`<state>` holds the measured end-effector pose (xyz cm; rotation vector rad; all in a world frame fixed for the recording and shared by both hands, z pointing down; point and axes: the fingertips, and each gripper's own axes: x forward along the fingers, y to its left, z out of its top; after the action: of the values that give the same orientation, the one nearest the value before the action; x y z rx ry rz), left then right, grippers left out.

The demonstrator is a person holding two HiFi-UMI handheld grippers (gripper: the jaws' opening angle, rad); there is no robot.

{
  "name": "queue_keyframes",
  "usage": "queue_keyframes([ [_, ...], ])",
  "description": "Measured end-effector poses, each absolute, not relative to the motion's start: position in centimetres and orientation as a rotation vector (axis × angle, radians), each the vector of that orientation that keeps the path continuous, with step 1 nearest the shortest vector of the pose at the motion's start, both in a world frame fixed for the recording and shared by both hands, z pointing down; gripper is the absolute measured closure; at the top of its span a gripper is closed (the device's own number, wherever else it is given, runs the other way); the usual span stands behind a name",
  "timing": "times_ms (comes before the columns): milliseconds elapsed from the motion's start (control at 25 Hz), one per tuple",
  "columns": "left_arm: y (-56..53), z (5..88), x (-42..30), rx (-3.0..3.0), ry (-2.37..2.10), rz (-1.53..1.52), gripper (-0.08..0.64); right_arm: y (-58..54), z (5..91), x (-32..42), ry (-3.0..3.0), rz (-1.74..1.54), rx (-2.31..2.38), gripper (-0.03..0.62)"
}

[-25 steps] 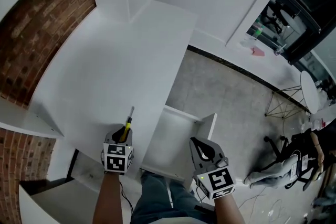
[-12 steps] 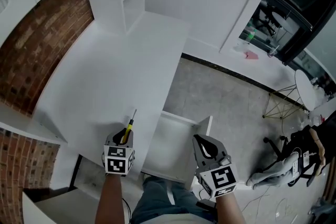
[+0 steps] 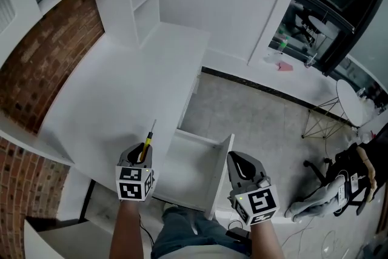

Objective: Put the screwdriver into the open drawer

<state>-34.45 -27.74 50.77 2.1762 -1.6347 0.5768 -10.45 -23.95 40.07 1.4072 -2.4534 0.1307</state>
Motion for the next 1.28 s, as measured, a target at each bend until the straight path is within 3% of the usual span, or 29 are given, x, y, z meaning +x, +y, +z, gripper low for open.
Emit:
queue_keyframes([
  [560,-26.4,53.0,-23.1,2.168,-1.529,0.562,0.480,-21.7,42.7,0.6,-2.398,0.224,1.480,0.580],
  [1280,-23.9,70.8,-13.2,1.957,-1.210,0.744,0.480,-16.7,54.1,5.2,-2.239,0.454,1.303,0.580],
])
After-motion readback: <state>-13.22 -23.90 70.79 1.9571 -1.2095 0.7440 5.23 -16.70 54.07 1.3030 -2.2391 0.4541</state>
